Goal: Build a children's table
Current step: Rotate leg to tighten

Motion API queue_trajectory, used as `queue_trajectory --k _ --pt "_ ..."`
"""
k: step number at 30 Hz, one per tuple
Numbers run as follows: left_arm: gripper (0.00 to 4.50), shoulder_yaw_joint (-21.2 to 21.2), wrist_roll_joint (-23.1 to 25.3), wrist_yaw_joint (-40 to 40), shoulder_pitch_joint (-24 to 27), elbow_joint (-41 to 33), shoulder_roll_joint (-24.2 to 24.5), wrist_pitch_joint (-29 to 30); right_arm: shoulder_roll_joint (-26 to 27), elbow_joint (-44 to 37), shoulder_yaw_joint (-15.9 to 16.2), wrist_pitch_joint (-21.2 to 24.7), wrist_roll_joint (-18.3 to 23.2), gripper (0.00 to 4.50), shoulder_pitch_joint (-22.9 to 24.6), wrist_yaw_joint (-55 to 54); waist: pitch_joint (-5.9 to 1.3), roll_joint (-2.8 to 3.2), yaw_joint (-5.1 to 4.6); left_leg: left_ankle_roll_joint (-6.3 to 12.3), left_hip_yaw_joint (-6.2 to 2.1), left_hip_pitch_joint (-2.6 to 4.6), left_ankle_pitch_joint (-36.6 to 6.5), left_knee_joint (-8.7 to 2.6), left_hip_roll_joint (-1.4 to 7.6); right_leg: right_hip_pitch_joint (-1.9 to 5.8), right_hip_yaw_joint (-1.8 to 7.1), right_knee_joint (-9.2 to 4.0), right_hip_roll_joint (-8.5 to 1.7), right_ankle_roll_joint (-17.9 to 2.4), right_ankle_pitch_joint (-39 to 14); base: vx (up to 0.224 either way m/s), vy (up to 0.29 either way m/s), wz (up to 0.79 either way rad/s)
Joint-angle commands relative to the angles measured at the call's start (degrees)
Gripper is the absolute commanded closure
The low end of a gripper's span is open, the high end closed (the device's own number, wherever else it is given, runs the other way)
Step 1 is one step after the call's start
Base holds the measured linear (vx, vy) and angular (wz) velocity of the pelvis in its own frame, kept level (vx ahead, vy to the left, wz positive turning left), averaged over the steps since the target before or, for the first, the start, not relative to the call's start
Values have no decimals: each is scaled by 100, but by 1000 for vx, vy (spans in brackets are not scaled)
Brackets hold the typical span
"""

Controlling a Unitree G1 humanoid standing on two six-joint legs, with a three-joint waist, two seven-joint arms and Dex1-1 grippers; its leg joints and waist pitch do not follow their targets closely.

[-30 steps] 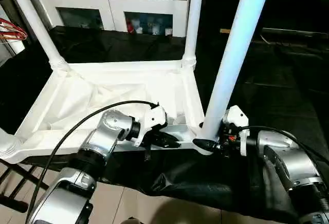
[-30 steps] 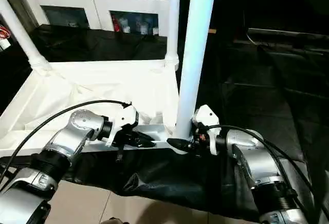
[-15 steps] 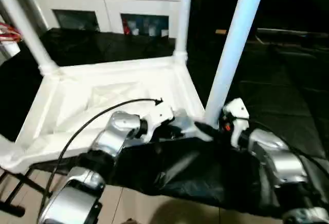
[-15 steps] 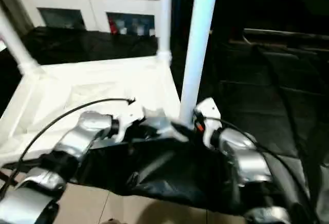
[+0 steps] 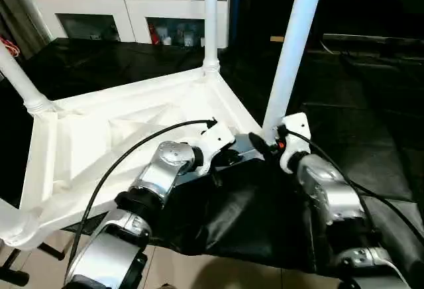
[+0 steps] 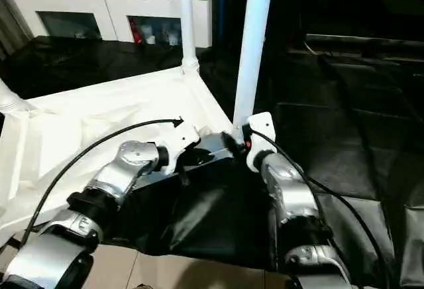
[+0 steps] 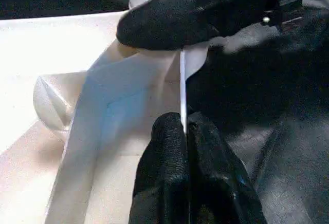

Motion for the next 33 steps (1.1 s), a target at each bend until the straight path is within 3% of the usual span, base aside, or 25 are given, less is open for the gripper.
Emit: queue_trajectory --k 1,2,3,7,14,16,27,33 --pt "450 -172 -332 -432 6 -391 -191 -385 133 -218 675 -2 91 59 102 785 -393 -98 17 416 -43 27 -1204 -366 179 328 228 -455 -310 -1304 -1073 0 0 0" --pt "450 -187 -368 -567 36 -421 -117 -437 -7 -348 717 -41 125 59 180 1018 -394 -29 27 397 -53 34 -1217 -367 184 320 229 -448 -317 -1311 -1063 0 0 0" --pt "450 -197 -388 -644 52 -436 -70 -473 -94 -429 741 -66 151 59 229 1166 -380 -79 17 388 -48 30 -1307 -376 180 331 221 -470 -303 -1293 -1125 0 0 0" --pt "450 -171 -471 -842 56 -412 46 -545 -426 -722 845 -123 324 59 396 1700 -392 -65 31 405 -43 30 -1330 -366 186 324 229 -461 -308 -1321 -1163 0 0 0" --pt "450 -115 -542 -1415 42 -377 314 -605 -1151 -1436 981 198 585 59 753 2918 -385 -61 111 488 -36 28 -1283 -356 198 315 222 -469 -305 -1320 -1252 0 0 0" --pt "450 -134 -602 -1647 68 -440 423 -587 -1330 -1598 1023 333 700 83 826 3248 -391 -72 140 476 -39 33 -1257 -354 200 317 223 -469 -309 -1313 -1277 0 0 0" --pt "450 -170 -685 -2093 121 -543 571 -497 -1582 -1924 1190 651 854 172 935 3719 -391 -77 181 446 -41 27 -1204 -353 210 301 224 -454 -318 -1334 -1263 0 0 0" --pt "450 -137 -646 -1724 80 -465 432 -557 -1486 -1884 1223 577 727 183 985 3467 -393 -74 187 421 -42 30 -1196 -353 211 297 225 -456 -319 -1308 -1295 0 0 0"
